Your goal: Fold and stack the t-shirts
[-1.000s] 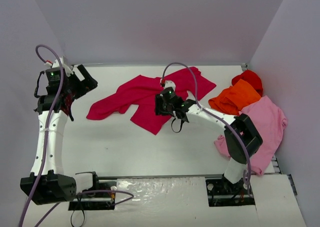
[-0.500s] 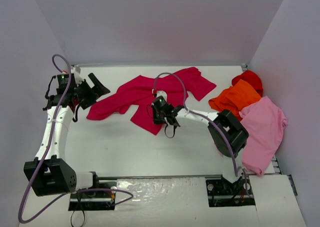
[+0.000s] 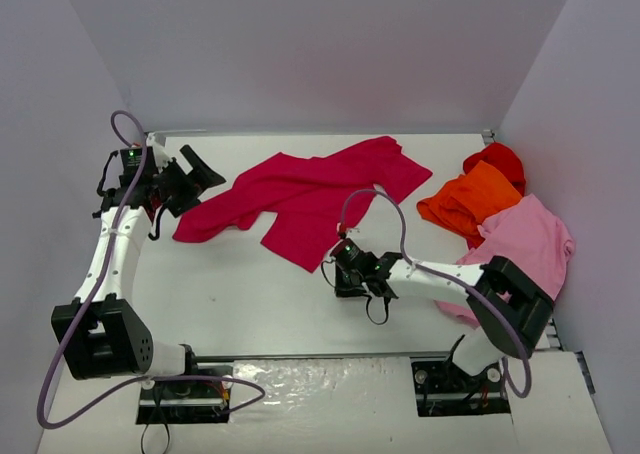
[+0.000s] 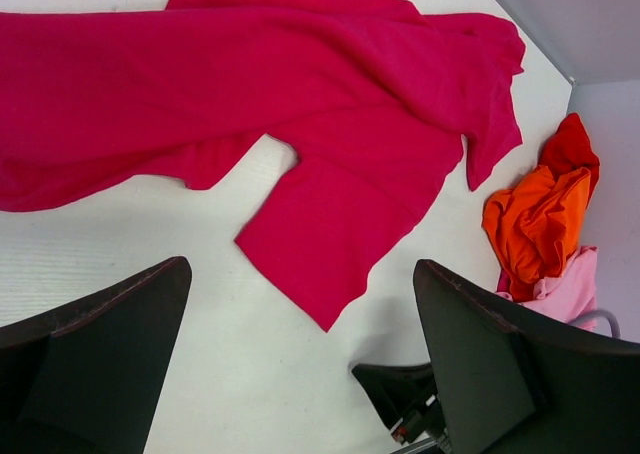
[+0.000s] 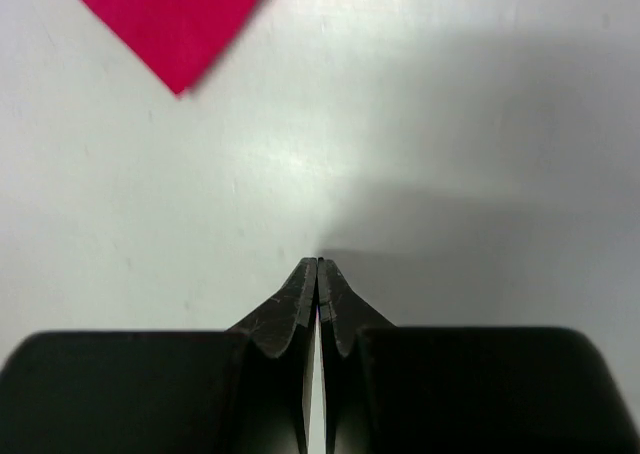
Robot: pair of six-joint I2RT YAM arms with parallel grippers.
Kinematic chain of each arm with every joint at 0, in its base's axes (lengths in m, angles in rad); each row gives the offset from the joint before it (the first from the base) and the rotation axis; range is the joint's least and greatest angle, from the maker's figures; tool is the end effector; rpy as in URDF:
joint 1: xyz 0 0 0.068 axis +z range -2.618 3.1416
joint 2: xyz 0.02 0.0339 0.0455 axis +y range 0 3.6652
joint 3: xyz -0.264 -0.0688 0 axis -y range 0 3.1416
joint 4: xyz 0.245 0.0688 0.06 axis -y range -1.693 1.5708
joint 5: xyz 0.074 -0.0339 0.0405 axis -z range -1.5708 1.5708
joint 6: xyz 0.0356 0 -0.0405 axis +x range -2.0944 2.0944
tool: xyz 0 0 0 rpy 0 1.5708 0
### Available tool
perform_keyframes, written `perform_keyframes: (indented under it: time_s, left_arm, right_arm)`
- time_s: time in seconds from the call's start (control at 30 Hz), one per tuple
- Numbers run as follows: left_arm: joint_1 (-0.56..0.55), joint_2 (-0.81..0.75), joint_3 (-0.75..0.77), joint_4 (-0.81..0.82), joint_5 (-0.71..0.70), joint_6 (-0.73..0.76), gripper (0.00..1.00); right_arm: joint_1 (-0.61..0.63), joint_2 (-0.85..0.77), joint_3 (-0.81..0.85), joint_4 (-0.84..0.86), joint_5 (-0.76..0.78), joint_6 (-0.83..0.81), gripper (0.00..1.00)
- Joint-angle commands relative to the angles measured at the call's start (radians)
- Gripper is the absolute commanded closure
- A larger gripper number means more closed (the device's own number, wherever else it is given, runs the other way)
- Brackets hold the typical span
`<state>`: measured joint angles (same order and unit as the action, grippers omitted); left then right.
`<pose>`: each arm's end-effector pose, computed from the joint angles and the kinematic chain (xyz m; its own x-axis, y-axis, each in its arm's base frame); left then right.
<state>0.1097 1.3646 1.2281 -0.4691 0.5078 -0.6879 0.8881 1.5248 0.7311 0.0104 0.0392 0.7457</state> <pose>0.3033 0.0160 0.3382 -0.6287 -0.6274 -0.4594 -0.1262 0.6653 -0.7359 0.1904 0.2319 0.1673 -0.8412 0.0402 -0.5393 -0.2546 0.8504 0.4605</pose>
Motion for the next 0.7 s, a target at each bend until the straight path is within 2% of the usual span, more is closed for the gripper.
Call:
perform_keyframes:
  time_s: [0.0,0.1,0.17,0.23,0.3,0.4,0.47,0.63,0.67]
  left_arm:
    - [-0.001,-0.003,0.017,0.067,0.009,-0.011,0.08]
    - [-0.002,0.005,0.008,0.079,0.011,-0.023,0.08]
    - [-0.004,-0.001,-0.009,0.095,0.015,-0.038,0.08]
    - [-0.008,-0.011,-0.029,0.103,0.008,-0.045,0.08]
    - [-0.013,-0.023,-0.046,0.09,0.001,-0.036,0.08]
    - [-0.015,-0.041,-0.063,0.054,-0.006,-0.017,0.08]
    - [-0.016,-0.068,-0.082,0.031,-0.013,-0.002,0.08]
    - [-0.019,-0.106,-0.109,-0.005,-0.029,0.018,0.08]
    - [-0.018,-0.11,-0.112,-0.008,-0.029,0.022,0.08]
  right_arm:
    - [0.112,-0.237,-0.029,-0.217,0.126,0.16,1.0]
    - [0.169,-0.348,-0.002,-0.264,0.196,0.193,0.98]
    - [0.17,-0.354,0.044,-0.246,0.242,0.157,0.79]
    - [0.168,-0.277,0.12,-0.231,0.266,0.073,0.58]
    - [0.167,-0.158,0.221,-0.222,0.293,0.01,0.5]
    - [0.159,0.01,0.328,-0.181,0.314,-0.092,0.54]
    - [0.115,0.158,0.431,-0.134,0.265,-0.167,0.63]
    - [0.004,0.417,0.605,-0.047,0.119,-0.238,0.93]
    - [-0.006,0.444,0.628,-0.045,0.111,-0.251,0.97]
